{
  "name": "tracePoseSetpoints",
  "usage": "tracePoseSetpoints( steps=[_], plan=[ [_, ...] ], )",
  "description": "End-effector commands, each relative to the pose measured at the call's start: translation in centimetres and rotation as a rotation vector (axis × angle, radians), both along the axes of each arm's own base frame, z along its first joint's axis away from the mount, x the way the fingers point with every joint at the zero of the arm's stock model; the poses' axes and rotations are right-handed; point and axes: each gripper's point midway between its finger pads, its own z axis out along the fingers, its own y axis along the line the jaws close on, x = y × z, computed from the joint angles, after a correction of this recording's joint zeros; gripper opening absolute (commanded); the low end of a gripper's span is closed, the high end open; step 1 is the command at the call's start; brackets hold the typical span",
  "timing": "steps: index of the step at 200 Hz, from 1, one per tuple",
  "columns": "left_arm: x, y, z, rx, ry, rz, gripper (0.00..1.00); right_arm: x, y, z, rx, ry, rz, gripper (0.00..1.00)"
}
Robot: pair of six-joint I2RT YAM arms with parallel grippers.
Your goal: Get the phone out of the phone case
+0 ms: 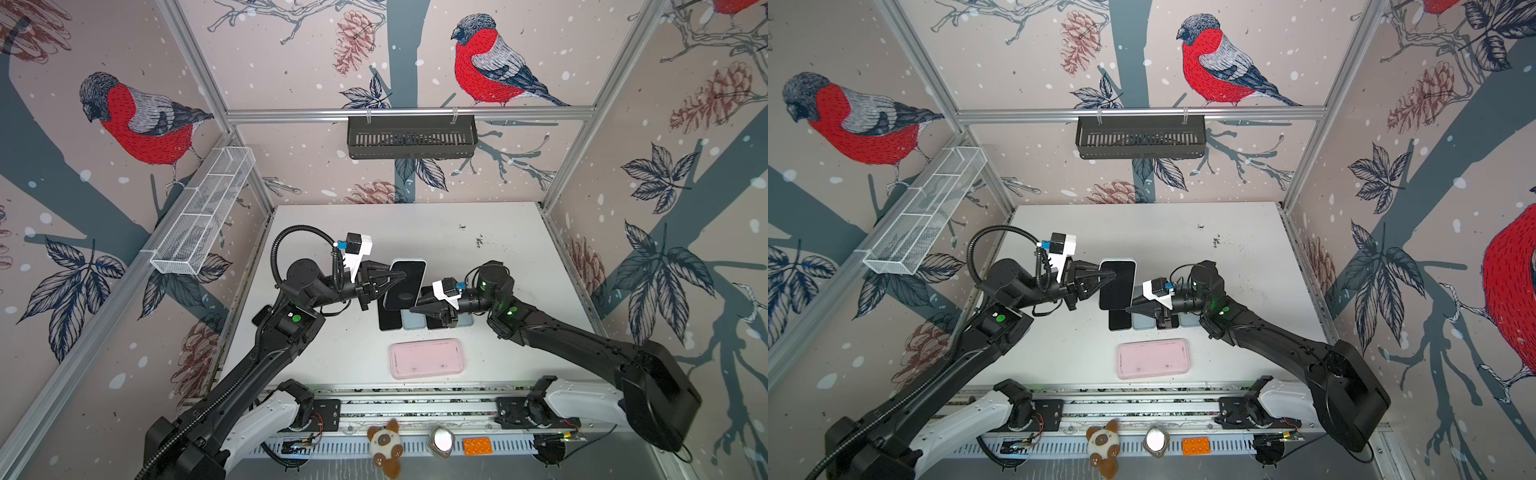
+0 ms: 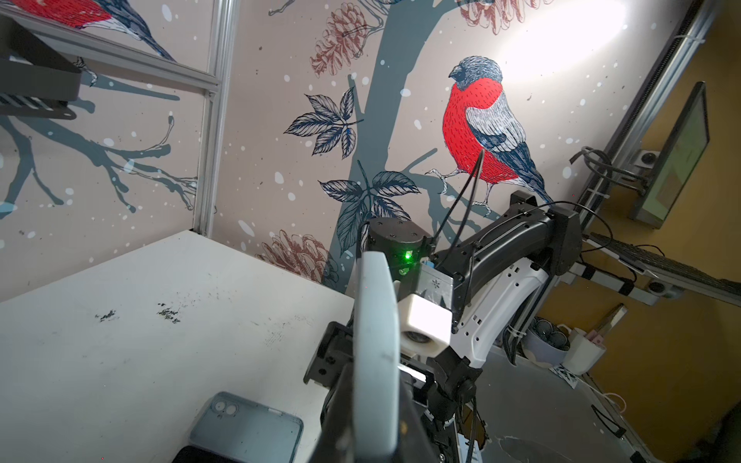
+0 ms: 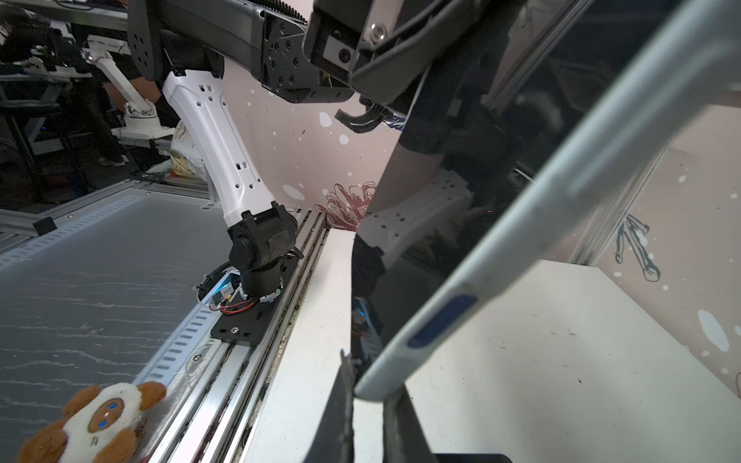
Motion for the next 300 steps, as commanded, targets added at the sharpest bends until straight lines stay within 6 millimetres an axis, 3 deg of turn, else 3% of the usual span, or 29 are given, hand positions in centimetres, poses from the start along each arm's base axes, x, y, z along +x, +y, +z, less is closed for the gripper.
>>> tracePoseSetpoints(
  steps=[1, 73, 111, 143, 204, 219, 235, 247, 255, 288, 300],
  plan=[
    [-0.3, -0.1, 0.8, -0.033, -0.01, -0.013, 0.0, 0.5, 0.1, 1.1, 0.043, -0.093, -0.025, 0.03],
    [1.7, -1.6, -1.4, -0.011, 0.076, 0.037, 0.0, 0.8, -0.1, 0.8, 0.049, -0.251, -0.057, 0.0],
    [2.0, -2.4, -2.2, -0.017, 0.11, 0.019, 0.0, 1.7, -0.1, 2.0, 0.087, -0.277, -0.089, 0.0],
    [1.8, -2.7, -2.1, -0.041, 0.13, -0.008, 0.0, 2.2, -0.3, 2.2, 0.107, -0.283, -0.115, 0.0],
    [1.3, -2.4, -1.9, -0.073, 0.148, -0.015, 0.0, 2.9, -1.8, 0.9, 0.125, -0.237, -0.234, 0.0],
    [1.8, -2.0, -1.6, -0.09, 0.163, 0.037, 0.0, 3.4, -2.6, 0.7, 0.136, -0.189, -0.29, 0.15],
    [2.5, -1.2, -0.9, -0.126, 0.18, 0.105, 0.0, 3.9, -4.0, 1.1, 0.175, -0.118, -0.38, 0.23],
    [3.5, -0.1, -0.3, -0.179, 0.219, 0.189, 0.0, 4.5, -5.3, 1.2, 0.214, -0.052, -0.473, 0.45],
    [4.0, 0.7, 0.1, -0.226, 0.259, 0.237, 0.0, 5.0, -6.1, 1.2, 0.234, 0.016, -0.53, 0.53],
    [4.8, 4.2, 1.4, -0.515, 0.427, 0.32, 0.0, 7.2, -9.5, 3.1, 0.347, 0.445, -0.739, 0.6],
    [4.9, 4.6, 1.5, -0.596, 0.474, 0.316, 0.0, 6.4, -9.4, 4.1, 0.372, 0.549, -0.697, 0.6]
  ],
)
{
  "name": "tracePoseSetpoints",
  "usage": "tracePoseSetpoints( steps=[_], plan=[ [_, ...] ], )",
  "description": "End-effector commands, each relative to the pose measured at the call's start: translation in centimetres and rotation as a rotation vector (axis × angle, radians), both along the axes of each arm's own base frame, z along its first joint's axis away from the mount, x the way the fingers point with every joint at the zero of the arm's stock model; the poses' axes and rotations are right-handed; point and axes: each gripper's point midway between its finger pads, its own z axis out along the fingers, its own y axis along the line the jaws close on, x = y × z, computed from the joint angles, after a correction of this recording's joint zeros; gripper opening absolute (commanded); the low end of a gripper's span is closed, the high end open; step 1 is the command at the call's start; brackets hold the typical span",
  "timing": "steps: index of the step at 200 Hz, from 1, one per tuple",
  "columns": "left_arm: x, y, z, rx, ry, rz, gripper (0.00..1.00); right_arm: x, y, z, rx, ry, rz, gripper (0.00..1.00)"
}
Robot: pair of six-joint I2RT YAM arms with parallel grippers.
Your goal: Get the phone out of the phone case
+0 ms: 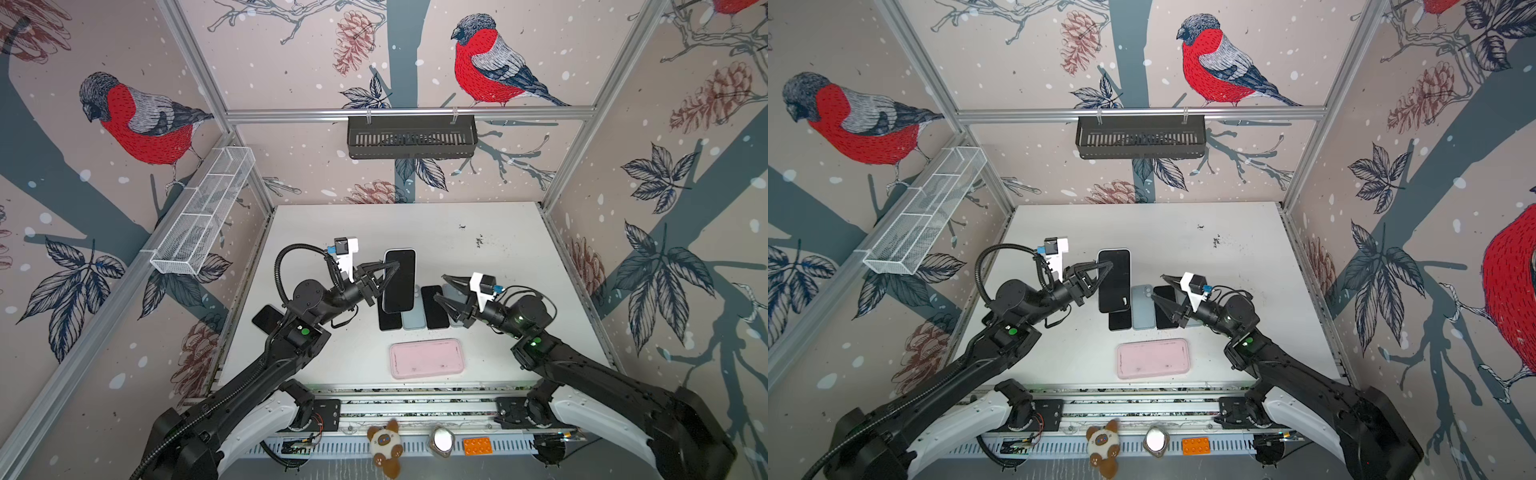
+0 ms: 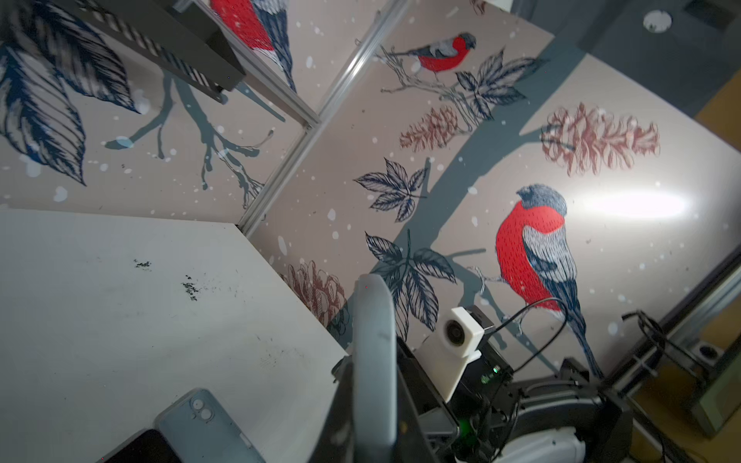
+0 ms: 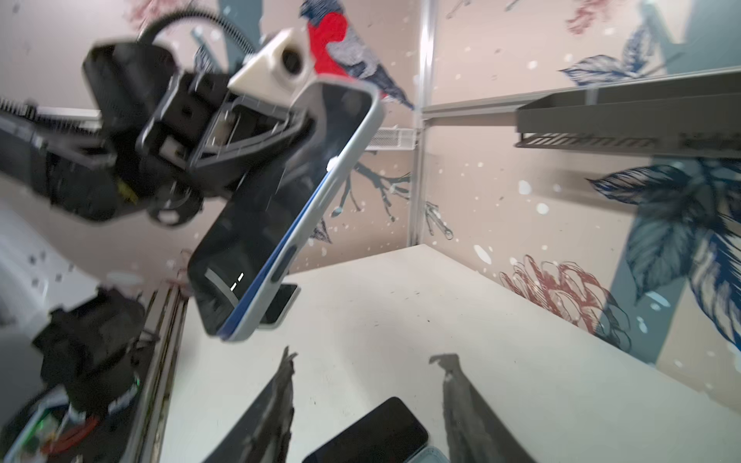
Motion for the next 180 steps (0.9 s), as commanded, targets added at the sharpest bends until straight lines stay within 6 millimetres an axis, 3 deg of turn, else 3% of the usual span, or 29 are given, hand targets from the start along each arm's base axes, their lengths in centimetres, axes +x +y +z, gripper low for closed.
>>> tracePoseSetpoints(
  steps=[1, 33, 59, 105, 180],
  plan=[
    [0.5, 2.7, 4.0, -0.315, 0.046, 0.075, 0.0, 1.4, -1.6, 1.2, 0.203, 0.334, -0.067, 0.6],
    [0.8, 2.6, 3.6, -0.499, 0.176, 0.11, 0.0, -0.4, -0.8, 2.6, 0.361, 0.513, 0.074, 0.59],
    [0.5, 2.7, 3.4, -0.599, 0.219, 0.132, 0.0, -1.5, -0.5, 2.2, 0.436, 0.582, 0.145, 0.58],
    [0.1, 2.3, 2.8, -0.652, 0.234, 0.145, 0.0, -3.4, 1.4, 1.6, 0.442, 0.614, 0.251, 0.55],
    [-0.1, 1.9, 2.5, -0.653, 0.214, 0.144, 0.0, -4.2, 3.3, 1.1, 0.445, 0.633, 0.316, 0.51]
  ],
)
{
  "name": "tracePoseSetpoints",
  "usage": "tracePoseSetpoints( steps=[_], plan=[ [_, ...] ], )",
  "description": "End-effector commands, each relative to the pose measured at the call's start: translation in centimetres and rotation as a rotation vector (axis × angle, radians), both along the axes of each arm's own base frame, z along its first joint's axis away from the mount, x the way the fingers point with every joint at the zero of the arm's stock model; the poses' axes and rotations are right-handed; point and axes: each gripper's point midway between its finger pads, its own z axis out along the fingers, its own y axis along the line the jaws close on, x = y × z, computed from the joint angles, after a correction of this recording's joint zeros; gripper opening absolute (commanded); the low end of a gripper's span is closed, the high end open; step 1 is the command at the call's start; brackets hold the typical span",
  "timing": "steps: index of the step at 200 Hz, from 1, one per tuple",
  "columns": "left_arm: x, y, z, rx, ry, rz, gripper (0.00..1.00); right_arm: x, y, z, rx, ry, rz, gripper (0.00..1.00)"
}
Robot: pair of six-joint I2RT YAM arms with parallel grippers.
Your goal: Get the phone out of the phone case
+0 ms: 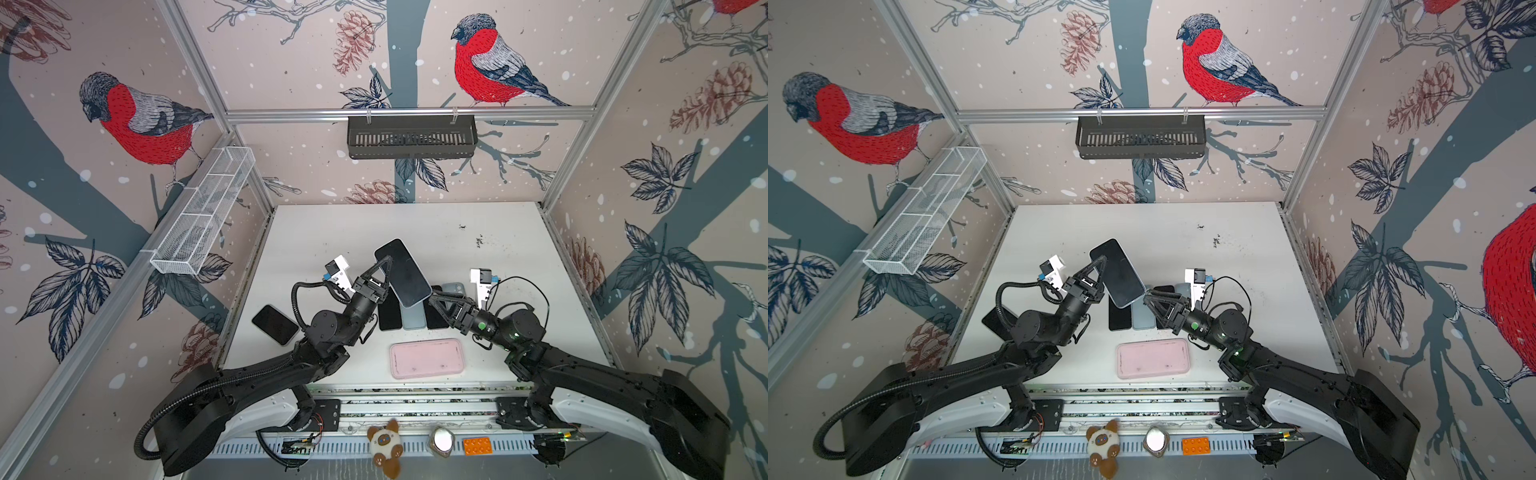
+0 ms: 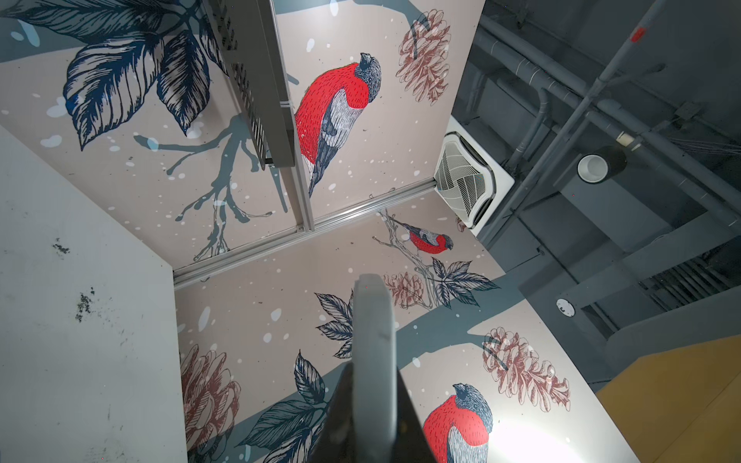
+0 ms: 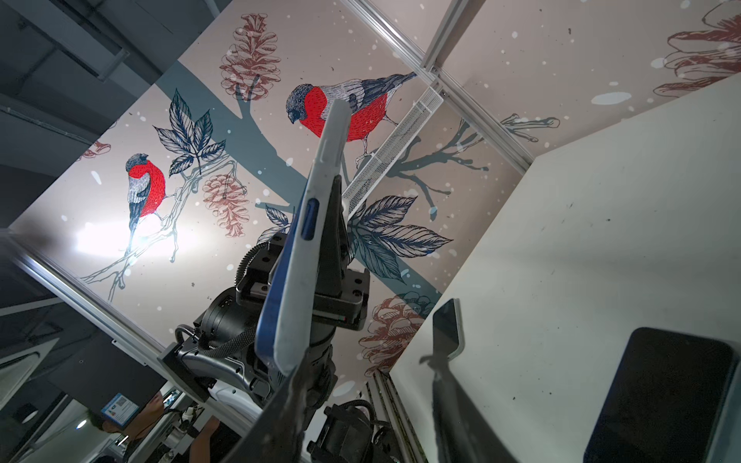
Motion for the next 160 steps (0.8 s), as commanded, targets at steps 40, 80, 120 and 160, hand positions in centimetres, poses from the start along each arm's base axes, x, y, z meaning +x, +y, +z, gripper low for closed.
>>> tracePoseSetpoints(
  steps=[40, 80, 120, 160],
  plan=[
    [-0.9, 1.4, 2.3, -0.091, -0.08, 0.022, 0.0, -1.0, 0.6, 2.3, 0.075, -0.049, 0.038, 0.5],
    [-0.9, 1.9, 2.1, -0.085, -0.076, 0.044, 0.0, -1.6, 1.2, 2.1, 0.066, -0.053, 0.053, 0.49],
    [-1.2, 1.9, 2.3, -0.093, -0.099, 0.033, 0.0, -1.1, 1.4, 1.8, 0.057, -0.051, 0.038, 0.48],
    [-1.3, 1.6, 2.4, -0.082, -0.114, 0.026, 0.0, -0.8, 1.5, 2.0, 0.062, -0.051, 0.034, 0.48]
  ],
)
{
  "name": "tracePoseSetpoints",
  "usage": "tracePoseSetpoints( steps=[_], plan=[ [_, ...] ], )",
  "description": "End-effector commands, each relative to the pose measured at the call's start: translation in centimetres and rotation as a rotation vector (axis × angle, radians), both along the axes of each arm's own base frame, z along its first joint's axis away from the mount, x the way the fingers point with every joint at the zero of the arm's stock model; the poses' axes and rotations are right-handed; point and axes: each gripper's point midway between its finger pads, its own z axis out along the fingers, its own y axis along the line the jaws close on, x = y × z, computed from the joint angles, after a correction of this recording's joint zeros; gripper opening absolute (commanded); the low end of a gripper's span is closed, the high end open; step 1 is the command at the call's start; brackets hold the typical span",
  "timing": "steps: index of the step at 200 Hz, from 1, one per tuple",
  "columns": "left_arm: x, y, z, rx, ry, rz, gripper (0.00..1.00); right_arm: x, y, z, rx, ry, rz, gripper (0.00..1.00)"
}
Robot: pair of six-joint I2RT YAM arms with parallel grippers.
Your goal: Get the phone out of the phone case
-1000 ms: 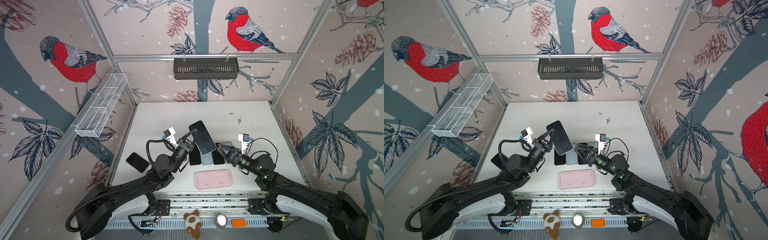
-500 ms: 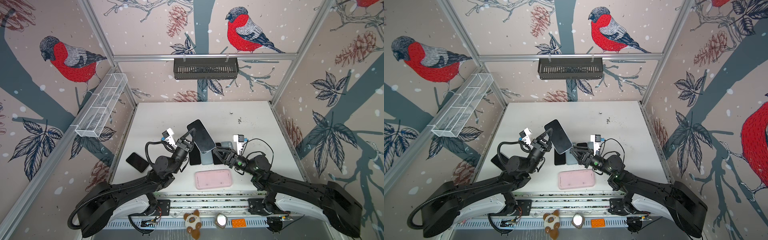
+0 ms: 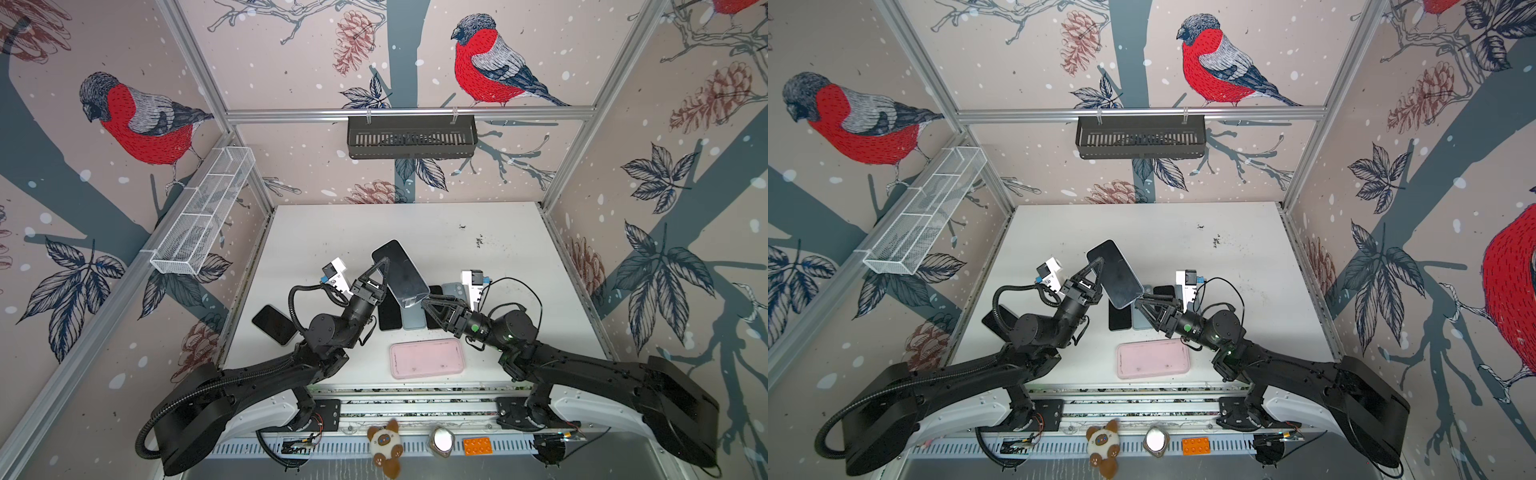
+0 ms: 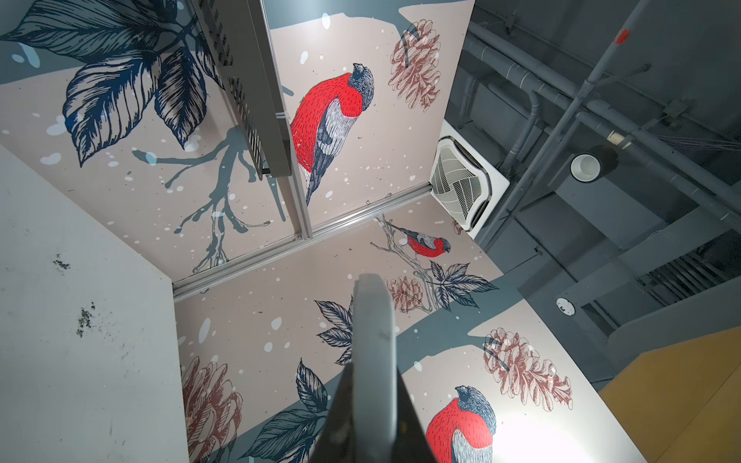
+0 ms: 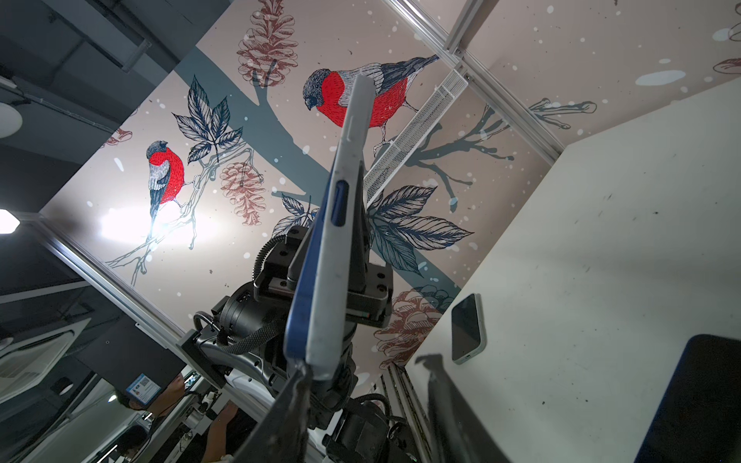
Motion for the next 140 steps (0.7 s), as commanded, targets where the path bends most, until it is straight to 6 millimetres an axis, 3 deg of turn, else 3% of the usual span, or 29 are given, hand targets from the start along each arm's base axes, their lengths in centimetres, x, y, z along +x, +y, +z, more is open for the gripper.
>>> tracePoseSetpoints(
  steps=[1, 83, 116, 140],
  plan=[
    [-1.1, 0.9, 2.6, -0.082, -0.09, -0.006, 0.0, 0.2, -0.2, 1.5, 0.042, -0.036, -0.013, 0.48],
    [-1.8, -0.6, 2.3, -0.05, -0.129, -0.038, 0.0, 1.8, -0.4, 1.2, 0.053, 0.009, -0.046, 0.46],
    [-1.8, -1.0, 1.8, -0.034, -0.121, -0.049, 0.0, 2.5, -0.8, 1.1, 0.065, 0.038, -0.055, 0.39],
    [-1.3, -1.6, 0.4, 0.005, -0.08, -0.051, 0.0, 1.9, -0.9, 1.8, 0.09, 0.03, -0.02, 0.27]
  ],
)
